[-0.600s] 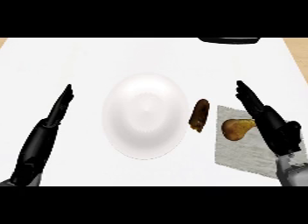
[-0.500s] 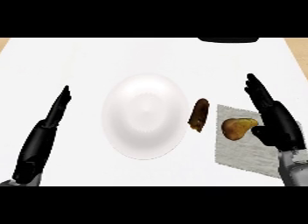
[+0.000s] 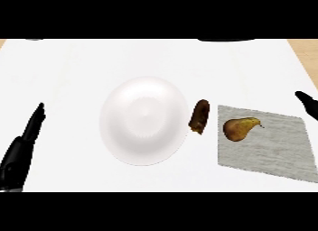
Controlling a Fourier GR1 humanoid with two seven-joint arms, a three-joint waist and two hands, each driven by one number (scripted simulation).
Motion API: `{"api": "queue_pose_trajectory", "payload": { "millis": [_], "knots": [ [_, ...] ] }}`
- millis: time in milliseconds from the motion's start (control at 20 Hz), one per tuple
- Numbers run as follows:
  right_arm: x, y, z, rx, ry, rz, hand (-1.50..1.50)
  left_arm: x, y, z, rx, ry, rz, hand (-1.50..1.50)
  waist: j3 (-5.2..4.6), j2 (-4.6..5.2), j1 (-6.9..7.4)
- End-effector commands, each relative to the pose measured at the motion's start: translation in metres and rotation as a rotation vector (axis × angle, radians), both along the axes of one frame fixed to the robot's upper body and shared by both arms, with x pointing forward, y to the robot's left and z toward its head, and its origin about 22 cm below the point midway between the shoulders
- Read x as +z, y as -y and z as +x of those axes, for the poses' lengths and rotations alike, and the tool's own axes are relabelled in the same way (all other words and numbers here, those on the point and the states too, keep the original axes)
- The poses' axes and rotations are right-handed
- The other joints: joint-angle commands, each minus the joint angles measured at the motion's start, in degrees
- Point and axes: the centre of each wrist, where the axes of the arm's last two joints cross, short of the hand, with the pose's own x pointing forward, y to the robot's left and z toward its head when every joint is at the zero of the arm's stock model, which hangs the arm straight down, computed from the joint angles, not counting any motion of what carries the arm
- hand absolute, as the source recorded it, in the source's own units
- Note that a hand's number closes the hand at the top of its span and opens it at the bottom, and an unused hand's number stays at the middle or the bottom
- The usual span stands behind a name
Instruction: Pick the pear from the placemat and place it in the plate
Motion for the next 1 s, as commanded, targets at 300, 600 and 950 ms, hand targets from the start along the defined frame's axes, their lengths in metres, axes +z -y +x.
{"api": "queue_pose_trajectory", "payload": {
  "millis": [300,600,950],
  "knots": [
    [-0.046,-0.082,0.001,-0.562,0.211,-0.128,-1.50,-0.006,-0.006,-0.005,-0.021,-0.038,-0.011,0.00,0.41,0.44,4.81],
    [-0.112,-0.104,-0.009,-0.481,-0.103,0.002,-1.50,0.000,-0.011,0.010,-0.020,-0.025,0.002,0.00,0.25,0.88,4.70],
    [-0.145,-0.098,-0.014,-0.491,-0.337,0.180,-1.50,0.001,-0.021,0.008,-0.009,-0.032,0.007,0.00,0.04,0.72,4.98]
  ]
}}
